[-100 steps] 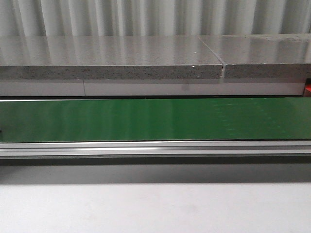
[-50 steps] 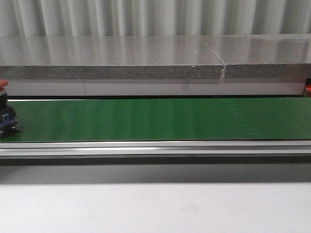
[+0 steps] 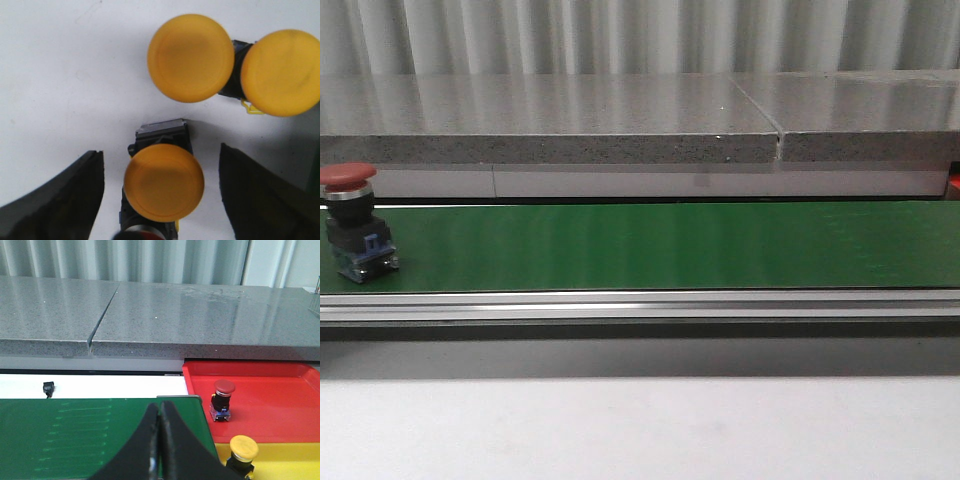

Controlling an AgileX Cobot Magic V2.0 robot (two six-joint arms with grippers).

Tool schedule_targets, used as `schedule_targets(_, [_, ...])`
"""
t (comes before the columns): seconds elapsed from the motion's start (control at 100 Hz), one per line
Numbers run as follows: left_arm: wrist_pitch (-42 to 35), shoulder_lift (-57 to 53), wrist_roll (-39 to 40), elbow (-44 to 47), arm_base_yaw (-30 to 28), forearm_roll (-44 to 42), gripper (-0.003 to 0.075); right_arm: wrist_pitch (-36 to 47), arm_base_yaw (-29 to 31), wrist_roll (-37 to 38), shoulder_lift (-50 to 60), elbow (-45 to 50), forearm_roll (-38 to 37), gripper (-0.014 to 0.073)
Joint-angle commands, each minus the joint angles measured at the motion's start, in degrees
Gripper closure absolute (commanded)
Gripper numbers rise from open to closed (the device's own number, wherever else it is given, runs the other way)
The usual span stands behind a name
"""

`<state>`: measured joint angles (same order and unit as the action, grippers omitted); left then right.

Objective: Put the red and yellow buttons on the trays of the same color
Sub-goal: 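Move the left gripper down over a yellow button in the cluster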

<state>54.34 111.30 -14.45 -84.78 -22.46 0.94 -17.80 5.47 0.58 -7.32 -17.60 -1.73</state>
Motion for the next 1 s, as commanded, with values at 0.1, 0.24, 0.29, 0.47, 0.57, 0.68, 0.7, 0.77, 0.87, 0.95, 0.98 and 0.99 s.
schedule_targets(0.1, [-0.9,-2.72,0.76,-1.76,-0.15,0.65,0.0249,4.49,0.2,-0.58,-0.56,-1.39,-0.74,0.066])
schedule_targets(0.24, [-1.0,-2.72,0.76,-1.76,-0.15,0.65,0.0294,4.49,0.2,-0.58,-0.56,-1.39,-0.74,0.066])
schedule_targets(0.29, [-1.13,-2.72,0.76,-1.76,-0.15,0.65,0.033,4.49,0.2,-0.58,-0.56,-1.39,-0.74,0.066])
schedule_targets(0.47, [-1.2,-2.72,0.76,-1.76,-0.15,0.74,0.0472,4.49,0.2,-0.58,-0.56,-1.39,-0.74,0.066])
schedule_targets(0.57, [-1.4,-2.72,0.76,-1.76,-0.15,0.74,0.0513,4.49,0.2,-0.58,-0.56,-1.39,-0.74,0.066])
schedule_targets(0.68, [-1.63,-2.72,0.76,-1.88,-0.15,0.74,0.0514,4.49,0.2,-0.58,-0.56,-1.39,-0.74,0.066])
schedule_targets(0.7, [-1.63,-2.72,0.76,-1.97,-0.15,0.74,0.0514,4.49,0.2,-0.58,-0.56,-1.39,-0.74,0.066])
schedule_targets(0.77, [-0.99,-3.06,0.76,-2.58,-0.15,0.74,0.0514,4.49,0.2,-0.58,-0.56,-1.39,-0.74,0.066])
schedule_targets(0.87, [-0.73,-4.63,0.76,-3.0,-0.15,1.04,0.0514,4.49,0.2,-0.58,-0.56,-1.39,-0.74,0.066])
schedule_targets(0.95, [-0.73,-6.76,0.76,-3.0,-0.15,1.14,0.0514,4.49,0.2,-0.58,-0.56,-1.39,-0.74,0.066])
schedule_targets(0.98, [-0.73,-7.58,0.76,-3.0,-0.15,1.28,0.0514,4.49,0.2,-0.58,-0.56,-1.39,-0.74,0.066])
schedule_targets(0.99, [-0.63,-7.77,0.76,-3.0,-0.15,1.28,0.0514,4.49,0.2,-0.58,-0.56,-1.39,-0.74,0.066])
